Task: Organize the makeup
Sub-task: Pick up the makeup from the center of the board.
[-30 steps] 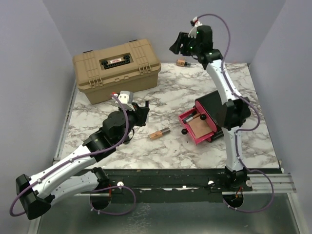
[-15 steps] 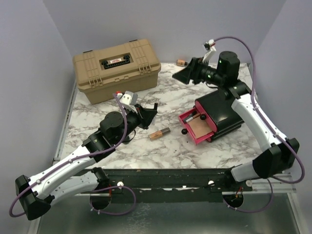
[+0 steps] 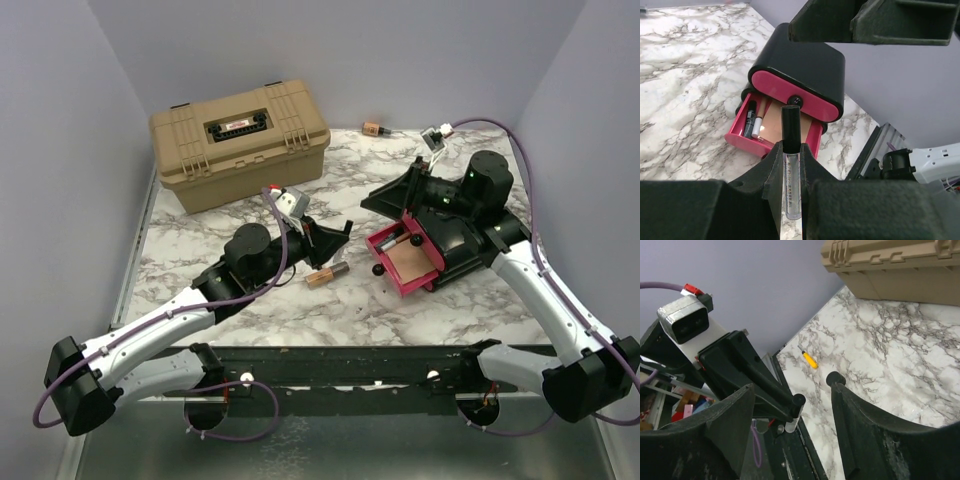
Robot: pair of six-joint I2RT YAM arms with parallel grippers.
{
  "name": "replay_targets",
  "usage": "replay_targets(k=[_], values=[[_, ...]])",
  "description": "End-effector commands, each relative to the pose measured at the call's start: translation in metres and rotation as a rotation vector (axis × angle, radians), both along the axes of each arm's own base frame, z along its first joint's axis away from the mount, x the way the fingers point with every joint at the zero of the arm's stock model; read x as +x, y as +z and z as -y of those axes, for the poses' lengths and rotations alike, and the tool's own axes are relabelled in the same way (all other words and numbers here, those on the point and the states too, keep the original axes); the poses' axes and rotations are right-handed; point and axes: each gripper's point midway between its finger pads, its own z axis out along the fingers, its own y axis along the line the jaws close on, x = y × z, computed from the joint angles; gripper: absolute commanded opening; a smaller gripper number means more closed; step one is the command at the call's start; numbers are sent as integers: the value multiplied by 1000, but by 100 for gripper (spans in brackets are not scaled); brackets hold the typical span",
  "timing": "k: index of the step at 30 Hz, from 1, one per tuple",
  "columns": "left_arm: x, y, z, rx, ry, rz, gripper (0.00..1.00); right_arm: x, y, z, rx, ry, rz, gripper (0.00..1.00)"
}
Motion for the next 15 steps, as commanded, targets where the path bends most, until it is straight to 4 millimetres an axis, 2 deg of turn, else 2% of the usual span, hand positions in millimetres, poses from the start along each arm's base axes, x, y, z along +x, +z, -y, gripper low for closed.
replay_targets(k=[1, 3, 10, 15], values=[[-4, 29, 7, -70, -48, 66, 0, -18, 1, -7, -4, 115, 12, 67], [-4, 31, 9, -73, -55, 68, 0, -19, -8, -8, -29, 109, -16, 64], [-3, 29, 15, -81, -73, 59, 0, -24, -28, -21, -89, 168, -58, 64], [-3, 27, 14, -87, -66, 57, 0, -29, -38, -31, -112, 211, -64, 54]])
